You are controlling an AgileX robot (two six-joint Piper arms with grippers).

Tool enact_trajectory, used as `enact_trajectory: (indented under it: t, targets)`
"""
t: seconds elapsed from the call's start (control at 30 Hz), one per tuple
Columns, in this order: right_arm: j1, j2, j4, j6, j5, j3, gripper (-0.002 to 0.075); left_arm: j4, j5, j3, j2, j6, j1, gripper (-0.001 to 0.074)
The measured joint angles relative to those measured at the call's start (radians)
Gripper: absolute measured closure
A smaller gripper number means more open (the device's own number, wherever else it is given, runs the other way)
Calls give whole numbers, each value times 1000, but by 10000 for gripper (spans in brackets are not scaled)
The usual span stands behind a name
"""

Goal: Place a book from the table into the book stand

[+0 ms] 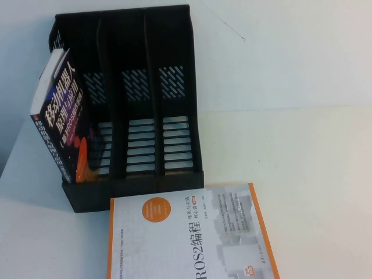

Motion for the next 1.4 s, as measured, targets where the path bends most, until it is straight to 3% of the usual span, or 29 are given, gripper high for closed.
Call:
enact_trajectory:
  t: [0.6, 0.97, 1.2, 1.4]
  targets:
    - [0, 0, 3, 0, 0, 0, 718, -16, 24, 27, -27, 6, 0, 736]
    - [0, 0, 5, 0, 2, 2, 718, -29, -12, 252, -234, 9, 2, 736]
    - [0, 0, 5, 0, 2, 2, 718, -43, -81, 442, -253, 43, 2, 737]
    - [0, 0, 7, 0, 2, 2, 718, 30, -82, 466, -253, 58, 2, 736]
